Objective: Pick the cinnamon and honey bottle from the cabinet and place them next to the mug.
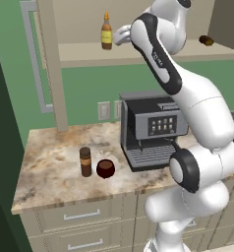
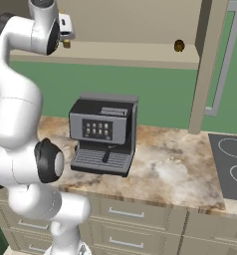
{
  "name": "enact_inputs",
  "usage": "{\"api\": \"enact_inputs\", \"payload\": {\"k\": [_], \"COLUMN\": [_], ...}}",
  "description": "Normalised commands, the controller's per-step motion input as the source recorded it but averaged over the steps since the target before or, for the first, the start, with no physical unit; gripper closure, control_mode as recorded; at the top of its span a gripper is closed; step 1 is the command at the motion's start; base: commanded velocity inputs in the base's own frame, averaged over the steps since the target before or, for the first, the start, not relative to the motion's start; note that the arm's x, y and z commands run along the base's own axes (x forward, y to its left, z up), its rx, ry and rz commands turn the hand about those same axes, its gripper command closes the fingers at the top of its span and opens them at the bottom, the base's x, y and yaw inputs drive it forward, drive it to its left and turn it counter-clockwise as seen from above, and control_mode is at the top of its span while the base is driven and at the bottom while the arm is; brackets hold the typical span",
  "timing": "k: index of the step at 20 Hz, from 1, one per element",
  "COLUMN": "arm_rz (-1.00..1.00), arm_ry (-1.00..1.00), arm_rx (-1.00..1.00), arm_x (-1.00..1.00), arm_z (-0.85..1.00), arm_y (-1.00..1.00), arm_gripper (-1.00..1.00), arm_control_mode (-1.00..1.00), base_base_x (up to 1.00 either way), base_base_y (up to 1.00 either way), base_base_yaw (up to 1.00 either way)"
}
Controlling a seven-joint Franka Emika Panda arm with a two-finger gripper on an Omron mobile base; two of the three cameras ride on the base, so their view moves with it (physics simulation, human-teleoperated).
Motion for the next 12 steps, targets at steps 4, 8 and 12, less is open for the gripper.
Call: {"api": "enact_inputs", "payload": {"k": [4, 8, 12], "arm_rz": [-0.01, 0.0, 0.0], "arm_ry": [-0.12, -0.16, -0.12], "arm_rx": [-0.02, 0.0, 0.0], "arm_x": [0.51, 0.19, 0.27], "arm_z": [0.0, 0.0, -0.1], "arm_y": [0.03, 0.0, 0.0], "arm_gripper": [-1.0, -1.0, -1.0], "arm_control_mode": [-1.0, -1.0, -1.0], "base_base_x": [0.0, 0.0, 0.0], "base_base_y": [0.0, 0.0, 0.0], "base_base_yaw": [0.0, 0.0, 0.0]}}
